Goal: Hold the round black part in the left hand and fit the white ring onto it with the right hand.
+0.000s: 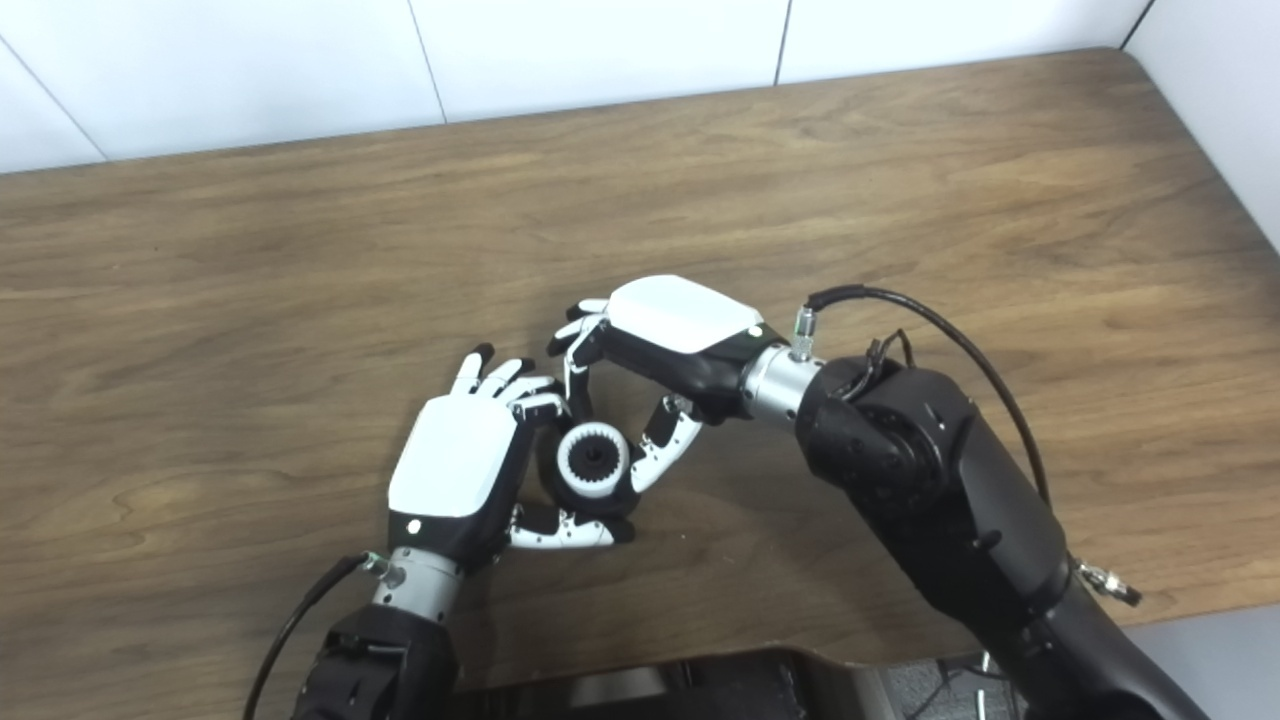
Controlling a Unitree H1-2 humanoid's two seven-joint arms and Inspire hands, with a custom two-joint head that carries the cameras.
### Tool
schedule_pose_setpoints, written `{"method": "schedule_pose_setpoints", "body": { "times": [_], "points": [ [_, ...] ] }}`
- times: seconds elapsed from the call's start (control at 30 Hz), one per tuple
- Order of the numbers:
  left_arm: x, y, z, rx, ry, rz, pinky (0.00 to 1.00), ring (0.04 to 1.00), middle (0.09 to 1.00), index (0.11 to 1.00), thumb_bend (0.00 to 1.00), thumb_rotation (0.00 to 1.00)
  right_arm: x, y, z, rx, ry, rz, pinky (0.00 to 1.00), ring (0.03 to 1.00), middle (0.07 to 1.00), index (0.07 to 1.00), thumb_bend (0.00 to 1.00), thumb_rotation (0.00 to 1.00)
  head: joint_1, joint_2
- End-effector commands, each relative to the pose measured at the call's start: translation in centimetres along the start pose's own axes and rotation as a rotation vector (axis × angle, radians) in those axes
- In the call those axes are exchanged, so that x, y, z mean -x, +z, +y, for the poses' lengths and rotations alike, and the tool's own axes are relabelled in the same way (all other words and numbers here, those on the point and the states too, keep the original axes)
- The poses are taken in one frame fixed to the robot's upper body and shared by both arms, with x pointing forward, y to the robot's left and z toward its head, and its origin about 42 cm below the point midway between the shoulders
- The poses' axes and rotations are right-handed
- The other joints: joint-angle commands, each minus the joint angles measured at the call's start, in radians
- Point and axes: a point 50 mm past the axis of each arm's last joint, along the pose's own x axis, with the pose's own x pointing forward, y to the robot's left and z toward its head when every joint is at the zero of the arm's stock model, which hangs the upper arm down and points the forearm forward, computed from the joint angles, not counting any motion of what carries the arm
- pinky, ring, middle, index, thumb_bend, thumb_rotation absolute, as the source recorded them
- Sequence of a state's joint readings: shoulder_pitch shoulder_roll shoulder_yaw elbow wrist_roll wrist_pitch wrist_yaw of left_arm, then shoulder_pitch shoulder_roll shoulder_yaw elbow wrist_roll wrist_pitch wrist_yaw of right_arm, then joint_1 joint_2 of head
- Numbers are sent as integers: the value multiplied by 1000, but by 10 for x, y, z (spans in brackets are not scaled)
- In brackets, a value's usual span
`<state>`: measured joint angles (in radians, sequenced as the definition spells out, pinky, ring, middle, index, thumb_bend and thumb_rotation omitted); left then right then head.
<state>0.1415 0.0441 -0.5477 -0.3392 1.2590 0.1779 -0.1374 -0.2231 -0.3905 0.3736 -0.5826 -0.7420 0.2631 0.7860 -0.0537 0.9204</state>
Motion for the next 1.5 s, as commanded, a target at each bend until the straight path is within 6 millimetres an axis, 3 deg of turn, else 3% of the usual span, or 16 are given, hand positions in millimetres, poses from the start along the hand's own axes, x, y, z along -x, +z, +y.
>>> {"method": "schedule_pose_setpoints", "body": {
  "times": [0.0, 0.37, 0.4, 0.43, 0.53, 1.17, 1.47],
  "points": [
    [-3, 8, 2, 6, 17, -21, 1000, 895, 783, 486, 516, 59, 2, 5, -11, 55, -52, -30, 834, 935, 847, 488, 525, 140, 0, 1],
    [-4, 8, 2, 5, 19, -20, 1000, 892, 781, 486, 517, 60, 3, 1, -15, 59, -50, -16, 828, 937, 860, 494, 524, 152, -2, 1],
    [-4, 8, 2, 5, 17, -20, 1000, 895, 783, 486, 517, 60, 3, 1, -16, 60, -50, -15, 827, 936, 860, 563, 690, 191, -2, 1],
    [-4, 8, 2, 5, 17, -20, 1000, 896, 784, 486, 516, 60, 3, 1, -16, 61, -49, -12, 829, 937, 861, 606, 795, 217, -2, 1],
    [-4, 8, 2, 7, 18, -22, 1000, 894, 783, 486, 516, 59, 4, 1, -17, 64, -47, -10, 834, 940, 864, 632, 867, 234, -2, 1],
    [-3, 7, 3, -3, 14, -20, 1000, 894, 784, 486, 516, 60, 4, 0, -17, 50, -48, -11, 840, 941, 858, 576, 876, 193, -9, 2],
    [-3, 6, 3, 1, 13, -19, 1000, 896, 784, 486, 515, 61, 7, 0, -30, 50, -78, -7, 833, 939, 858, 573, 877, 191, -12, 1]
  ]
}}
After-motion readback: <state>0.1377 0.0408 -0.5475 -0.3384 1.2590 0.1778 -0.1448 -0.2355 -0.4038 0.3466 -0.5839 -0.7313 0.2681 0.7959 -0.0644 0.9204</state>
